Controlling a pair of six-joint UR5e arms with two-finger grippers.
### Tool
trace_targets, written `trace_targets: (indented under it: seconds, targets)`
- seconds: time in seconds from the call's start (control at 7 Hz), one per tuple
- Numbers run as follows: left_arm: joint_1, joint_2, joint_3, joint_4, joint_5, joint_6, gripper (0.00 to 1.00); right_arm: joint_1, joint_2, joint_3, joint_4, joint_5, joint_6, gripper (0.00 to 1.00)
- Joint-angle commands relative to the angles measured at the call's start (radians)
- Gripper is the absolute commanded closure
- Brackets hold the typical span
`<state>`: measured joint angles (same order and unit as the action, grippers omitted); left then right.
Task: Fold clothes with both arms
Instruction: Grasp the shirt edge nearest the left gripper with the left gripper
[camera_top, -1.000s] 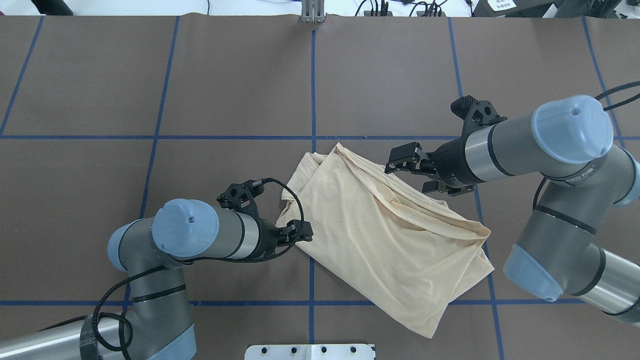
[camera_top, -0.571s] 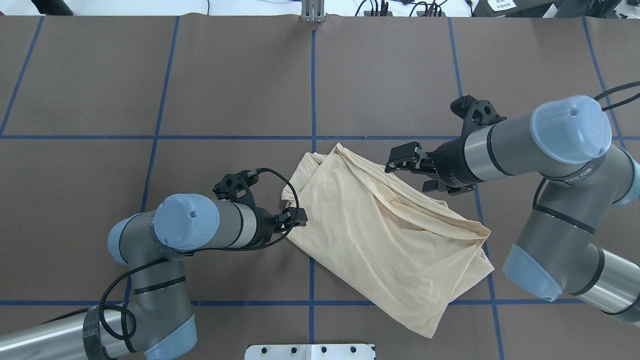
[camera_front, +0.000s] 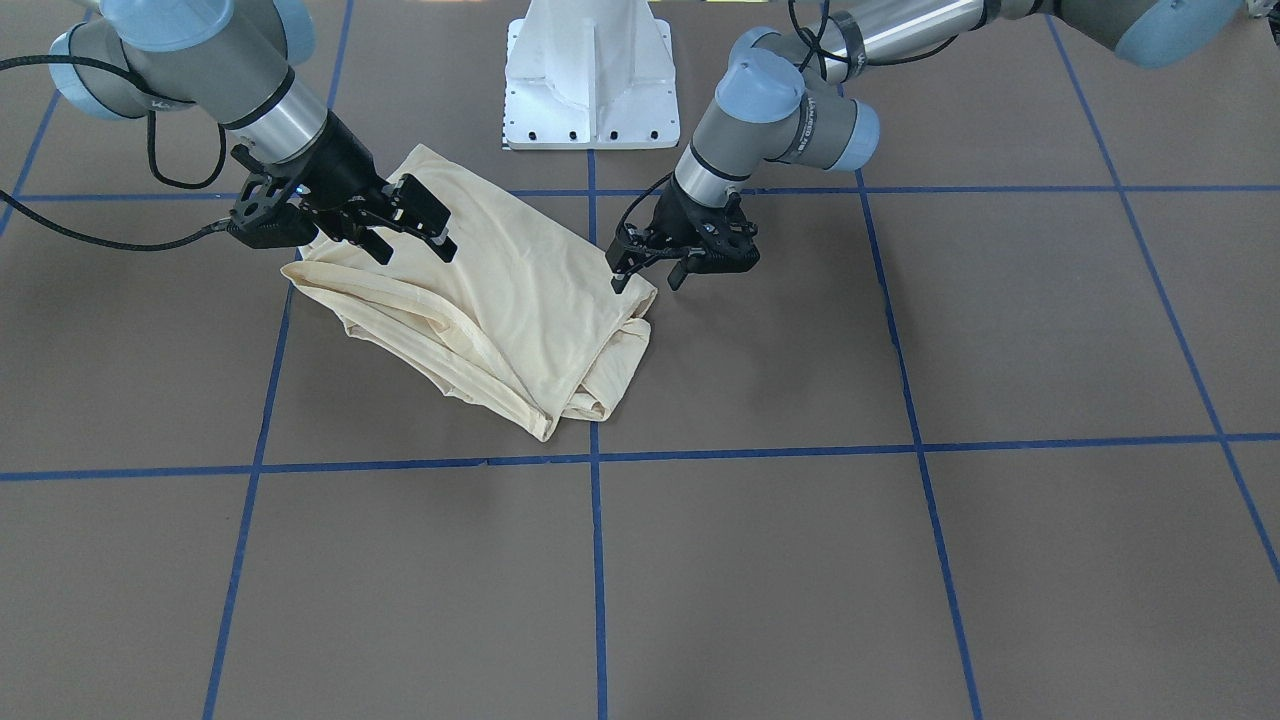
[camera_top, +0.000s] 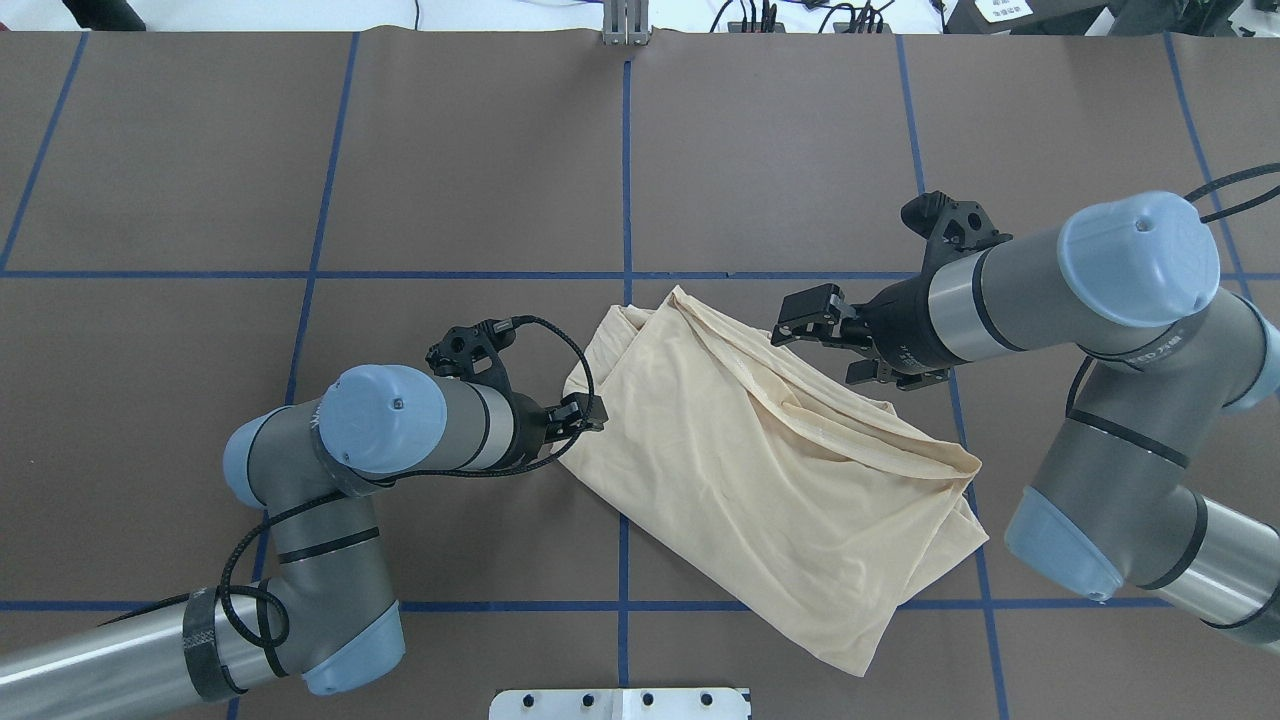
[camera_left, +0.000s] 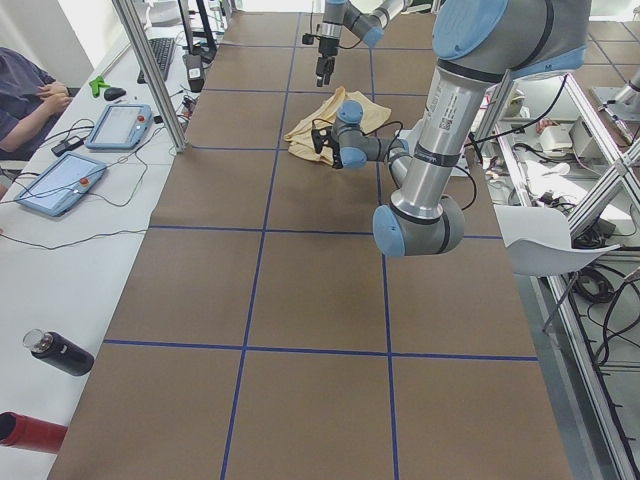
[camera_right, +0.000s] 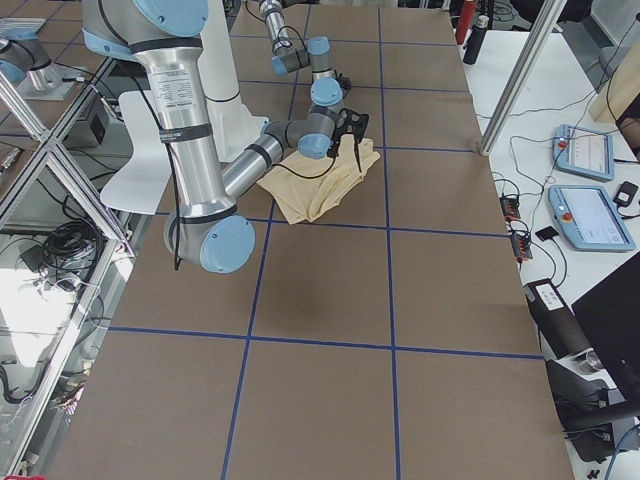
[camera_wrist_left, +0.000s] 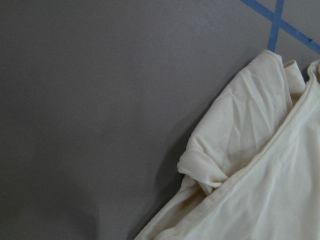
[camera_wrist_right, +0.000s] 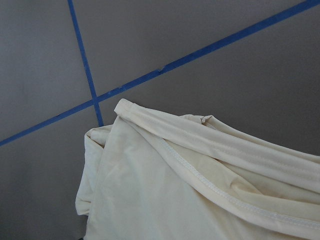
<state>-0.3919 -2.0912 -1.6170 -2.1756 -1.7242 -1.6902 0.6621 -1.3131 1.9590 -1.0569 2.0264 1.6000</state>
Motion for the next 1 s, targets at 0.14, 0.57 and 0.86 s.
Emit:
trace_targets:
  seconds: [0.14,0.57,0.86]
  targets:
    - [0.001,-0.021,0.020,-0.001,-0.002,0.001,0.17,0.001,-0.002,0.000,0.000,0.002,0.000,0.00]
    - [0.002,-0.023,0.035,-0.003,-0.002,0.003,0.23,0.002,-0.002,-0.005,0.000,0.003,0.000,0.00]
    - [0.002,-0.023,0.036,-0.003,-0.003,0.003,0.23,0.002,-0.002,-0.005,0.000,0.003,0.000,0.00]
